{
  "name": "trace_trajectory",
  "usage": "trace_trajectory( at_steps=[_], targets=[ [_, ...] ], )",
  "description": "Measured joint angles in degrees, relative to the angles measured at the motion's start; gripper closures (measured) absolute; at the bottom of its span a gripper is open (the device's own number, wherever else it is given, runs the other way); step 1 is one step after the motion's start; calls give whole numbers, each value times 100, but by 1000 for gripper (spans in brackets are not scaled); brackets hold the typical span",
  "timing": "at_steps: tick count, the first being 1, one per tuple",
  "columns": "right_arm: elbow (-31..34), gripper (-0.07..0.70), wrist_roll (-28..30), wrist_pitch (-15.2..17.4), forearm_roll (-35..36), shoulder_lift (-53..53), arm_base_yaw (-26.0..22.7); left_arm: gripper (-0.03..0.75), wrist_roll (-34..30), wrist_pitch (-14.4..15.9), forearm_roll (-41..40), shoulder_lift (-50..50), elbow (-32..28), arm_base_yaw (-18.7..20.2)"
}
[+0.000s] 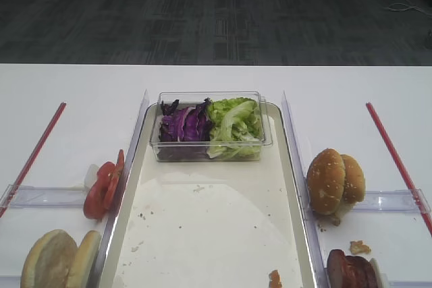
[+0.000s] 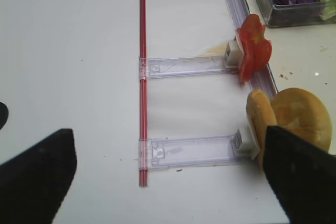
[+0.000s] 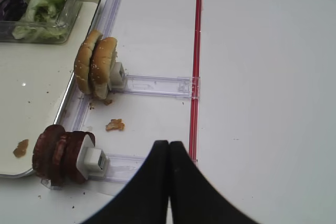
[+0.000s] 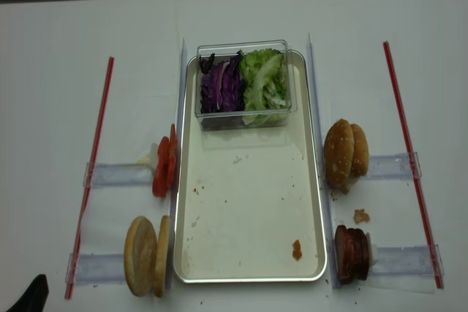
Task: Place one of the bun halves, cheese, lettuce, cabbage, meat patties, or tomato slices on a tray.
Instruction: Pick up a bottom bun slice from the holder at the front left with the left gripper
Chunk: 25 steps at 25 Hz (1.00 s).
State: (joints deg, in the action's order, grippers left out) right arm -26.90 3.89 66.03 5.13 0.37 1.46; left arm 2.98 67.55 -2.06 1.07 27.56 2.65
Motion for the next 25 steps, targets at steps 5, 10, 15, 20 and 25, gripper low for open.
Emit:
trace_trajectory(
  at_steps=[5, 10, 15, 20, 25],
  targets=[
    [0, 386, 0, 0, 0, 0, 0, 42, 0, 0, 0, 0, 0, 0],
    [0, 386, -10, 0, 0, 0, 0, 42, 0, 0, 0, 0, 0, 0],
    [0, 386, -10, 0, 0, 0, 0, 42, -19, 0, 0, 0, 0, 0],
    [0, 393, -10, 0, 0, 0, 0, 42, -28, 171, 41, -132, 59, 0],
    [0, 393, -60, 0, -21, 0, 0, 42, -57, 279, 92, -580, 129, 0]
  ],
)
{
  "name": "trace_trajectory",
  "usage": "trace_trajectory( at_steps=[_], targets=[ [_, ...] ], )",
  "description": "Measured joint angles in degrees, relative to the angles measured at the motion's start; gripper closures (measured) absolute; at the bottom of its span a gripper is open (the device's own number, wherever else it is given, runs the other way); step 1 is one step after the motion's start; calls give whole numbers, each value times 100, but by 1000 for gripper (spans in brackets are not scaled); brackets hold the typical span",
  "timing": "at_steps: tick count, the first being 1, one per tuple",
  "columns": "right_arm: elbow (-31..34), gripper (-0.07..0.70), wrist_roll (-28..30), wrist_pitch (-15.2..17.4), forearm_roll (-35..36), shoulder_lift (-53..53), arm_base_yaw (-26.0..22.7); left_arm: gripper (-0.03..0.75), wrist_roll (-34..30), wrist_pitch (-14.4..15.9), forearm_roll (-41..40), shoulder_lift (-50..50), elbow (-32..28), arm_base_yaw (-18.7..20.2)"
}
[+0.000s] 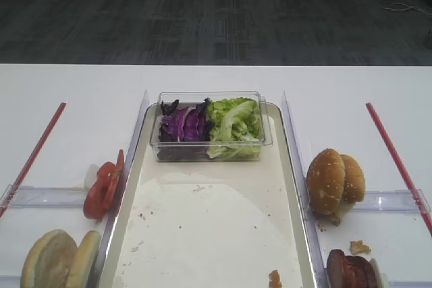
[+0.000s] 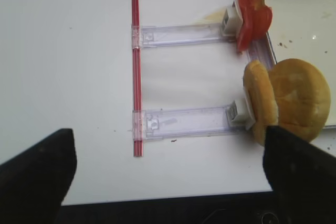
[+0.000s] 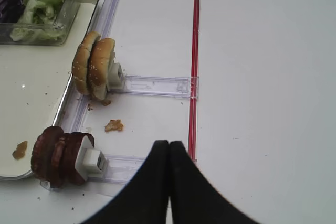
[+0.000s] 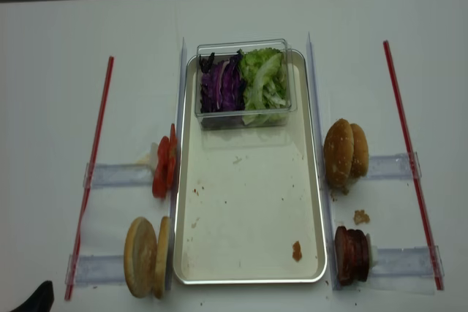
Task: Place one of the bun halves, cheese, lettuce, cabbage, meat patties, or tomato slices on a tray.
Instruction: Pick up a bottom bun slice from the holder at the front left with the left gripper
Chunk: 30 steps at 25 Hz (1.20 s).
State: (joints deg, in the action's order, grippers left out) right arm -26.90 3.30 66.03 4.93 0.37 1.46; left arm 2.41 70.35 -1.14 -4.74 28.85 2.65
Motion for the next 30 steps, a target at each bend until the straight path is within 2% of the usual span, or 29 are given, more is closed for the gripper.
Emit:
trace_trajectory(
  at_steps=[9, 21, 30],
  targets=[
    [0, 393, -25, 0, -27, 0, 0, 60, 11, 231, 159, -462, 83, 0],
    [0, 393, -23, 0, -31, 0, 0, 127, 169, 231, 340, -1438, 119, 0],
    [0, 393, -23, 0, -40, 0, 0, 134, 177, 187, 621, -2433, 486, 0]
  ],
)
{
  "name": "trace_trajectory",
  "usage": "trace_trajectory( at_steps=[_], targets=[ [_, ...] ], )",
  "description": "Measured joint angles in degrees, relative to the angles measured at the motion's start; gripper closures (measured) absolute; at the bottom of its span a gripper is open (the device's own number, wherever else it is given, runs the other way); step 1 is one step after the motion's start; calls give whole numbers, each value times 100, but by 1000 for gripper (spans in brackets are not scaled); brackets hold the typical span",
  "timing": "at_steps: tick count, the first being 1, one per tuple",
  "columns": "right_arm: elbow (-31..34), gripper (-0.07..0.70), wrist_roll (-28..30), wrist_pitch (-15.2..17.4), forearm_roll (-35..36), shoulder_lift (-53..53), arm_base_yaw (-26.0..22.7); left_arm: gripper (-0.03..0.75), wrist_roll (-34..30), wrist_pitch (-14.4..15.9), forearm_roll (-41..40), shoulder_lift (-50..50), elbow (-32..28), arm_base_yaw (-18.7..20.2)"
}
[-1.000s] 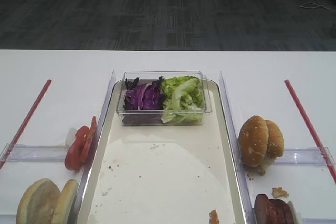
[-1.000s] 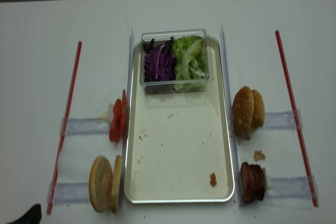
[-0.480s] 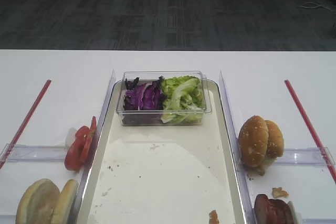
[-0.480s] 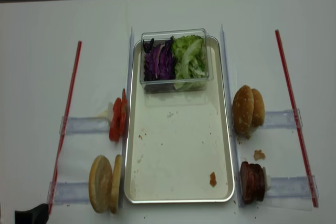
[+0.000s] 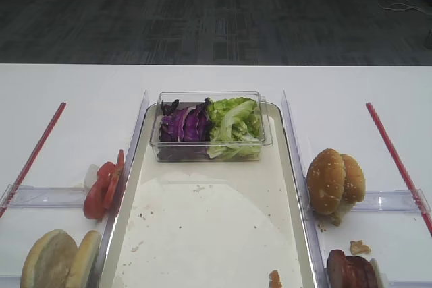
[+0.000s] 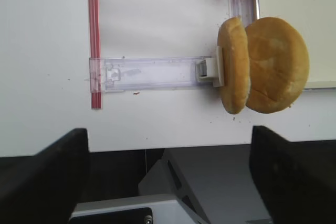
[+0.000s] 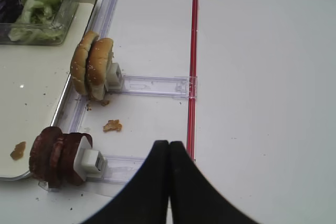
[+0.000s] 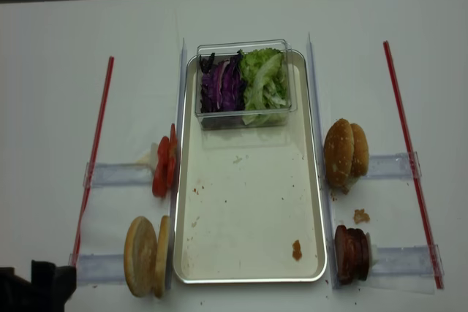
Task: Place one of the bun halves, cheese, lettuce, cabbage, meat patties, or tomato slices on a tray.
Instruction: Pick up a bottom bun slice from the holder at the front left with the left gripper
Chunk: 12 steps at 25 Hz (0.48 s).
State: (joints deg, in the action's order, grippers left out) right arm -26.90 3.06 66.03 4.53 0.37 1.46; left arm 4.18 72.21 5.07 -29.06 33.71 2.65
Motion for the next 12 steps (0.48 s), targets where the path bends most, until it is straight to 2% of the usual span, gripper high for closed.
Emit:
trace_trajectory(
  at_steps=[12],
  targets=[
    [0, 393, -9, 0, 0, 0, 0, 141, -51, -46, 29, -1592, 710, 0]
  ],
)
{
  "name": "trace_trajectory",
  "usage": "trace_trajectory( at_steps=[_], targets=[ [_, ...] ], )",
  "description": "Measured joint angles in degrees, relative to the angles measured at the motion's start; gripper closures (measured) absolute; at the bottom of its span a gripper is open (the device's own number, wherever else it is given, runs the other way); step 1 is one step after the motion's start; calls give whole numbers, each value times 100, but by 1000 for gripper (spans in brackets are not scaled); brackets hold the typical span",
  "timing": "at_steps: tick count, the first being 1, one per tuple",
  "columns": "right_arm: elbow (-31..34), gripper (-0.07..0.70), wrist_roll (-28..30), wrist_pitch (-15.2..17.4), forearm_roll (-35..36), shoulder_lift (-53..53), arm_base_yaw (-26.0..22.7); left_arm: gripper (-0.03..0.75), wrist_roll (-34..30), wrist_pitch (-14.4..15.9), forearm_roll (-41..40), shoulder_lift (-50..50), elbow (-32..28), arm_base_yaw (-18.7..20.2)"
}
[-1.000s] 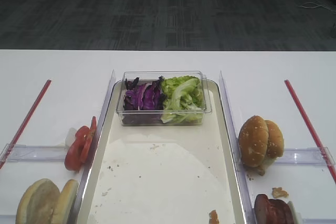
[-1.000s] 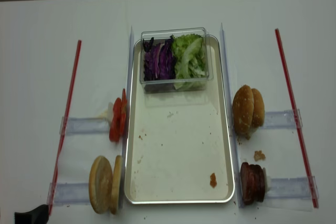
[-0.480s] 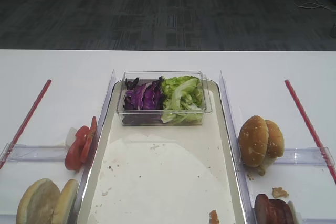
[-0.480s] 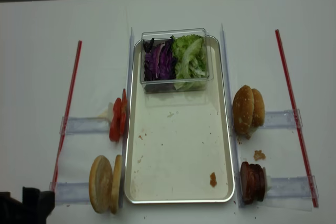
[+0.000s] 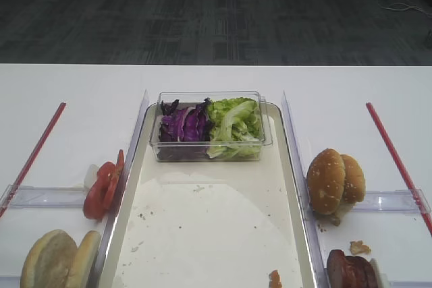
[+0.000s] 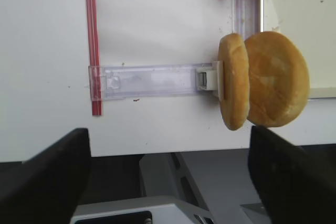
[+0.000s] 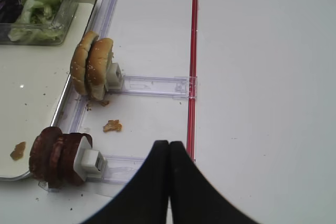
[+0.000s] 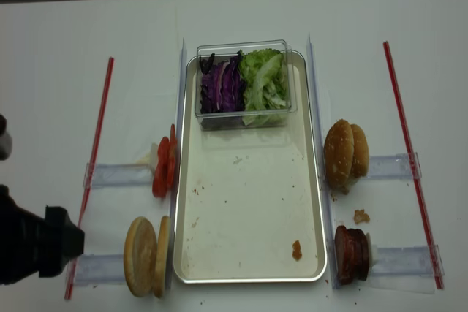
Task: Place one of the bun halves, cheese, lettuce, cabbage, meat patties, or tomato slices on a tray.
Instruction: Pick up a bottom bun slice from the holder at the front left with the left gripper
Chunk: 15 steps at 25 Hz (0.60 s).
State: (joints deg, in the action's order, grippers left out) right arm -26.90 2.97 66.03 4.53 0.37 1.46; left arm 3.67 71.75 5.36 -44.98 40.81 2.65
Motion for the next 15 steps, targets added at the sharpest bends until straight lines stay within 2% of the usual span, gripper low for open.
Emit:
trace_trajectory(
  at_steps=[7, 15],
  targets=[
    [0, 393, 0, 0, 0, 0, 0, 144, -48, -34, 0, -713, 426, 0],
    [0, 393, 0, 0, 0, 0, 0, 145, -55, -57, 0, -921, 493, 0]
  ],
)
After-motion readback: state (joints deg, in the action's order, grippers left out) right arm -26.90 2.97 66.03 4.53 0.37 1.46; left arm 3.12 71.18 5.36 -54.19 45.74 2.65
